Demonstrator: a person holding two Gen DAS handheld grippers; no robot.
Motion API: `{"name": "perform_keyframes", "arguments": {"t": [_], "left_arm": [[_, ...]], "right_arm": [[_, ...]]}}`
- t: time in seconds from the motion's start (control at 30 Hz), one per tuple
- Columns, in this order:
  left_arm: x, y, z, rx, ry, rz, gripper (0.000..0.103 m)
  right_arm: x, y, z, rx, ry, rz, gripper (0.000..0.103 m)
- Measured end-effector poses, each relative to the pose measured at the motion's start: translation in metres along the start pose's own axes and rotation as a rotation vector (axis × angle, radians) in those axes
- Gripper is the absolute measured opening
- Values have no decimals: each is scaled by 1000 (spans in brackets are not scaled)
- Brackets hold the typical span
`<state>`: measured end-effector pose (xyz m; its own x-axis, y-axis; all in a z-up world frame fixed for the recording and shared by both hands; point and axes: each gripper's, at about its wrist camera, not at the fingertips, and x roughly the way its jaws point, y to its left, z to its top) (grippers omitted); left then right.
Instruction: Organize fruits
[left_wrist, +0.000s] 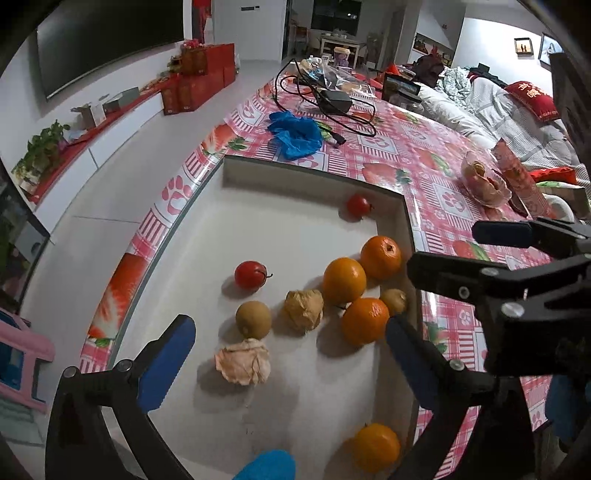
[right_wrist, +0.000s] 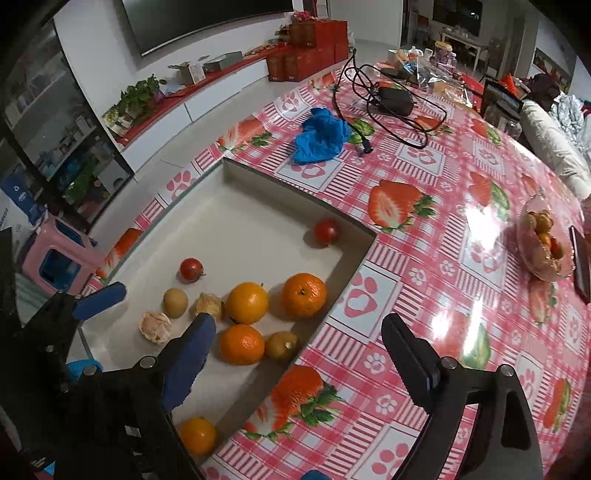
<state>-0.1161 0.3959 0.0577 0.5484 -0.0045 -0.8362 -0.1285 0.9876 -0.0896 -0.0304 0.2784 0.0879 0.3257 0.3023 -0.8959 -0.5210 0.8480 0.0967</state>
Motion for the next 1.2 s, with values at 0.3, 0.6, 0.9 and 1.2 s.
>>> {"name": "perform_keyframes", "arguments": {"t": [0.3,0.6,0.9,1.2], "left_arm": [[-10,-6,-12,19,13,3,103],[-11,-14,-20,58,33,53,103],[-13,-17,-21,69,37,47,103],[-13,-17,-22,70,35,54,103]], "right_arm": [[-5,13,-11,-78,10,-23,103],[-6,24,-19,-131,25,-47,103],[-5,24,-20,-135,32,-52,103],[-4,27,-23,-143,40,-52,103]]}}
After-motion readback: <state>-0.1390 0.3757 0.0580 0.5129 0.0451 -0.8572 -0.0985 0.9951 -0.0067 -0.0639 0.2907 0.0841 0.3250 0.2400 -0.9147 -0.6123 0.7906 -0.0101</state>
